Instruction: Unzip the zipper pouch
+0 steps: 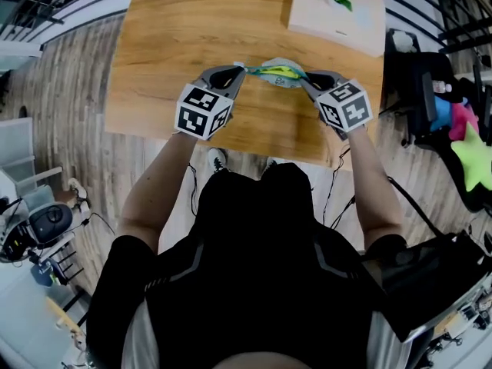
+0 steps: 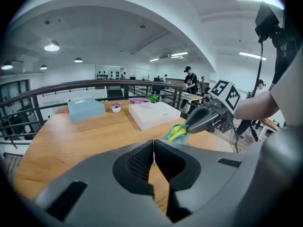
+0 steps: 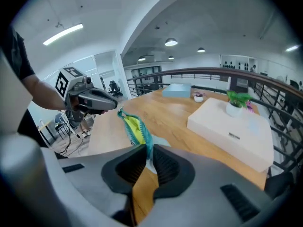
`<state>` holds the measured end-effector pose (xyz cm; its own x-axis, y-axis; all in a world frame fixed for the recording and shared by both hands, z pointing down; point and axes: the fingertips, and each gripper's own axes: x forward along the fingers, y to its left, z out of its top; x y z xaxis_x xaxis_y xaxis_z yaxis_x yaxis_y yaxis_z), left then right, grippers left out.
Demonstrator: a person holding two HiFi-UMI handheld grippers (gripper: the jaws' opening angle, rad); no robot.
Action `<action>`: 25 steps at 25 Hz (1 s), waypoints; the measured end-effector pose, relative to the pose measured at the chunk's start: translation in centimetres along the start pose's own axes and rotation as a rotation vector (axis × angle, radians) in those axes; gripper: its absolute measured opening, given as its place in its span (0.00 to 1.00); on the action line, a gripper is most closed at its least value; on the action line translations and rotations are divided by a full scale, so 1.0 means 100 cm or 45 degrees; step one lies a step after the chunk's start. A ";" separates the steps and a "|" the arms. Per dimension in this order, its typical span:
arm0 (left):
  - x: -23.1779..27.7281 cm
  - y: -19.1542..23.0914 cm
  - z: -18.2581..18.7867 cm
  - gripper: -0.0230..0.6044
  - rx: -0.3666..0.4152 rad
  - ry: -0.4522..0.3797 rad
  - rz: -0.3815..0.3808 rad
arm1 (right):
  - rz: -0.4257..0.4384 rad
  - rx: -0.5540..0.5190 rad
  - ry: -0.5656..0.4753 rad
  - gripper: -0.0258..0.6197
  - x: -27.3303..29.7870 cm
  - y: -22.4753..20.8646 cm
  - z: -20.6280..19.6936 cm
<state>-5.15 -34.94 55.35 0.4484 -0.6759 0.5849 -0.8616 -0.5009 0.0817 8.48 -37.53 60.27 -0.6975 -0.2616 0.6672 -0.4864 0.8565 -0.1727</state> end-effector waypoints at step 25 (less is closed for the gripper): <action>0.038 -0.036 -0.156 0.09 -0.096 0.378 -0.058 | 0.144 0.233 0.274 0.13 0.043 0.060 -0.136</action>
<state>-4.08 -27.30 69.90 0.4077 -0.4606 0.7885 -0.8624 -0.4781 0.1666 9.74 -27.48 71.95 -0.6344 -0.0523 0.7712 -0.5125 0.7754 -0.3690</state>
